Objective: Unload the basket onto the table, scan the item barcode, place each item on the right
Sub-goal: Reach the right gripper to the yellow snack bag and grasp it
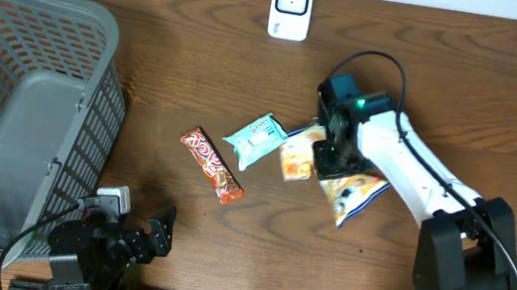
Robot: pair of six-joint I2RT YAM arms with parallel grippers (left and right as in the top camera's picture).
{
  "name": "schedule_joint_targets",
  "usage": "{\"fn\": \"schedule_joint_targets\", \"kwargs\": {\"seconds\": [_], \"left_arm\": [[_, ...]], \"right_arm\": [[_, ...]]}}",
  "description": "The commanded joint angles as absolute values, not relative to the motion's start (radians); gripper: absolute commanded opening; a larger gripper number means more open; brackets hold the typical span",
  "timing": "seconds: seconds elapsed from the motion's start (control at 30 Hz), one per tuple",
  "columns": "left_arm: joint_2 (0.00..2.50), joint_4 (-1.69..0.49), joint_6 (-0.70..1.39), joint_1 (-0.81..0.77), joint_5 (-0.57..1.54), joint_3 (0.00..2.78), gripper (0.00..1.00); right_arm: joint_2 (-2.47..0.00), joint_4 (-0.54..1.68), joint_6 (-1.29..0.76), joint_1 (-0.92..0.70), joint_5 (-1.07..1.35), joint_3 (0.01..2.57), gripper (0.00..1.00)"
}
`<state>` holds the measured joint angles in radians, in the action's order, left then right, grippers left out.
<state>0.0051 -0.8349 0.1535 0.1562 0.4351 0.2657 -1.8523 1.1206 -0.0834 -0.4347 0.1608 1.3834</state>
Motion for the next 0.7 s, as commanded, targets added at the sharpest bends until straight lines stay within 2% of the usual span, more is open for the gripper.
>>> {"fn": "schedule_joint_targets", "kwargs": {"seconds": [0.0,0.1,0.2,0.23,0.3,0.37,0.4,0.47,0.5,0.67], "left_arm": [[0.004,-0.837,0.155,0.158,0.429,0.264,0.98],[0.004,-0.837,0.155,0.158,0.429,0.264,0.98],[0.004,-0.837,0.155,0.158,0.429,0.264,0.98],[0.004,-0.837,0.155,0.158,0.429,0.264,0.98],[0.004,-0.837,0.155,0.158,0.429,0.264,0.98],[0.004,-0.837,0.155,0.158,0.429,0.264,0.98],[0.004,-0.837,0.155,0.158,0.429,0.264,0.98],[0.004,-0.838,0.155,0.158,0.429,0.264,0.98],[0.004,-0.837,0.155,0.158,0.429,0.264,0.98],[0.004,-0.837,0.155,0.158,0.429,0.264,0.98]], "right_arm": [[-1.839,1.184,0.237,-0.417,0.709,1.434,0.01],[-1.839,1.209,0.34,-0.405,0.833,1.428,0.01],[-1.839,1.195,0.318,-0.403,0.673,1.425,0.01],[-1.839,1.195,0.282,-0.406,0.598,1.425,0.07],[-1.839,1.184,0.208,-0.423,0.51,1.425,0.28],[-1.839,1.172,0.177,-0.445,0.43,1.425,0.59],[-1.839,1.161,0.133,-0.463,0.336,1.425,0.79],[-1.839,1.137,0.059,-0.49,0.177,1.419,0.83],[-1.839,1.119,0.026,-0.505,0.096,1.408,0.92],[-1.839,0.98,-0.067,-0.57,-0.147,1.261,0.9]]}}
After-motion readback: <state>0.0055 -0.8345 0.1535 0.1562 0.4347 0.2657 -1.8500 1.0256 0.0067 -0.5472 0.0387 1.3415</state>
